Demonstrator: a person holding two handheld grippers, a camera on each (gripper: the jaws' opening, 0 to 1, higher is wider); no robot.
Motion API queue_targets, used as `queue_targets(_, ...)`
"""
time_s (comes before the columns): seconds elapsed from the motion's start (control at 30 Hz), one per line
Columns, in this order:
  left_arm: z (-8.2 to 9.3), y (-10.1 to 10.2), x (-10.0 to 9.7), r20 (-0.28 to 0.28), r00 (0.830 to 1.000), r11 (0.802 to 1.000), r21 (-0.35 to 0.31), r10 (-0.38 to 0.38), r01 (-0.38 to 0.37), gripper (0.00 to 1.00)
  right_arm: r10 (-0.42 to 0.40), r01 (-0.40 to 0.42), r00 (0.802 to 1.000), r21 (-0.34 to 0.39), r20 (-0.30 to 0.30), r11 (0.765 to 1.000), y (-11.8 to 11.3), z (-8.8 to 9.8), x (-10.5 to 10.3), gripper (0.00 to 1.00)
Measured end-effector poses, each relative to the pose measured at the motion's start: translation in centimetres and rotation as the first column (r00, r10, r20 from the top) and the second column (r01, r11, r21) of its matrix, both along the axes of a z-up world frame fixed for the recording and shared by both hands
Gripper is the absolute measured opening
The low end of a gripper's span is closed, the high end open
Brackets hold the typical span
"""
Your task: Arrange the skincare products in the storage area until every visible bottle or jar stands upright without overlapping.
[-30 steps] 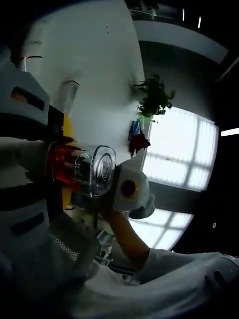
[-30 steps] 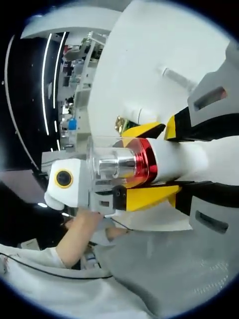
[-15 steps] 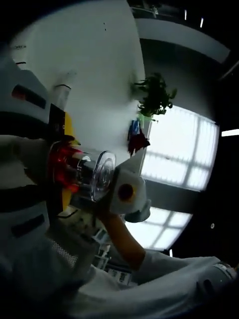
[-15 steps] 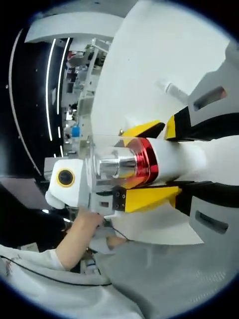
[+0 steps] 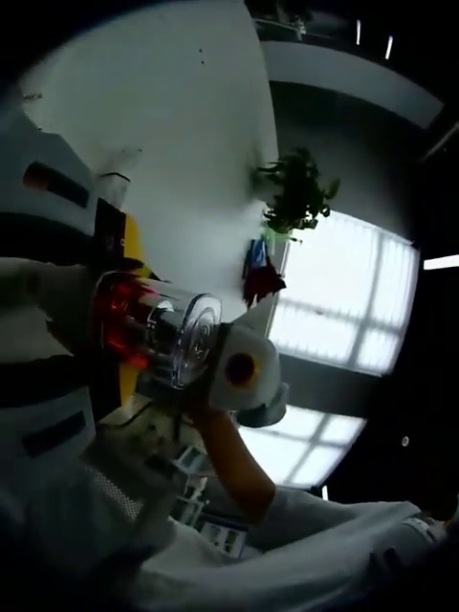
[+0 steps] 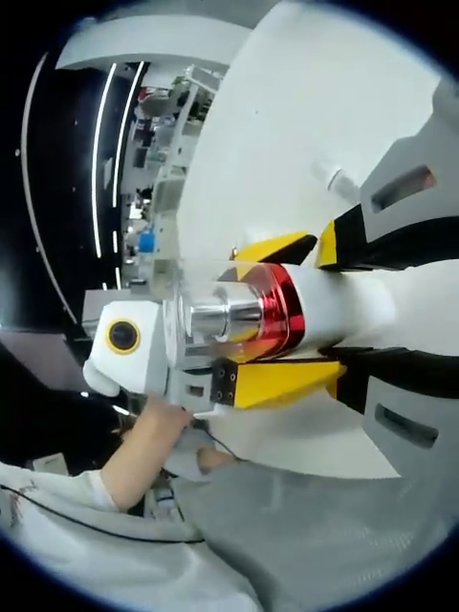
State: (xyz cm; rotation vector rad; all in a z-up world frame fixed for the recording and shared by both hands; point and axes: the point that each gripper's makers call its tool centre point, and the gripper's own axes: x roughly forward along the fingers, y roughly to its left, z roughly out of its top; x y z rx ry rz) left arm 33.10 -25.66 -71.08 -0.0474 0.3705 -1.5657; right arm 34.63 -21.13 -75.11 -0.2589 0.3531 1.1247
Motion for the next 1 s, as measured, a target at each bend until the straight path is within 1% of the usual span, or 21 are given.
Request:
queue_targets(0.13,0.2,-0.7,0.4,0.005,1.0,1.0,-0.004,0.002,-0.002,0.29,-0.012,0.012,1.0,-0.009,-0.001,1.0,-0.4,0.0,0.5,0.29)
queue_targets(0.23,0.2,-0.7,0.6,0.006,1.0,1.0,-0.002,0.0,0.0,0.29,-0.023,0.023,1.0,-0.007,-0.006,1.0,-0.5,0.0,0.6,0.3)
queue_targets(0.27,0.2,-0.7,0.6,0.002,1.0,1.0,-0.001,0.001,-0.001,0.29,-0.029,0.029,0.999,-0.003,-0.018,1.0,-0.5,0.0,0.6,0.3)
queue_targets(0.3,0.1,-0.6,0.7,-0.02,1.0,1.0,0.002,0.009,-0.009,0.29,-0.039,0.039,0.999,0.001,-0.031,0.999,-0.5,0.0,0.6,0.3)
queue_targets(0.37,0.1,-0.5,0.7,-0.025,1.0,1.0,0.007,0.018,-0.018,0.3,-0.046,0.046,0.998,-0.002,-0.033,0.999,-0.5,0.0,0.6,0.3)
queue_targets(0.43,0.0,-0.2,1.2,-0.049,0.998,0.999,0.008,0.04,-0.039,0.35,-0.052,0.052,0.998,-0.007,-0.045,0.999,-0.5,-0.1,0.5,0.32)
queue_targets(0.5,0.0,0.0,1.6,-0.035,0.998,0.999,0.014,0.05,-0.05,0.38,-0.058,0.056,0.997,-0.036,-0.055,0.998,-0.8,-0.7,0.4,0.37)
queue_targets(0.57,-0.2,0.5,2.0,-0.03,0.998,0.998,0.028,0.059,-0.058,0.4,-0.064,0.062,0.996,-0.031,-0.063,0.998,-0.9,-0.7,0.3,0.39)
queue_targets(0.7,0.2,1.1,1.5,-0.027,0.997,0.997,0.039,0.069,-0.068,0.43,-0.088,0.086,0.994,-0.026,-0.062,0.996,-1.2,-0.1,0.2,0.42)
queue_targets(0.73,0.2,1.3,1.5,-0.029,0.997,0.996,0.044,0.074,-0.073,0.45,-0.107,0.105,0.993,-0.04,-0.05,0.994,-1.5,-0.1,0.3,0.43)
queue_targets(0.83,0.4,2.0,1.7,-0.024,0.995,0.995,0.048,0.094,-0.093,0.49,-0.121,0.118,0.991,-0.053,-0.054,0.992,-1.9,0.0,0.0,0.45)
queue_targets(1.0,1.6,3.3,2.0,-0.03,0.988,0.988,0.036,0.148,-0.147,0.55,-0.156,0.152,0.986,-0.063,-0.057,0.986,-2.2,0.6,-0.6,0.53)
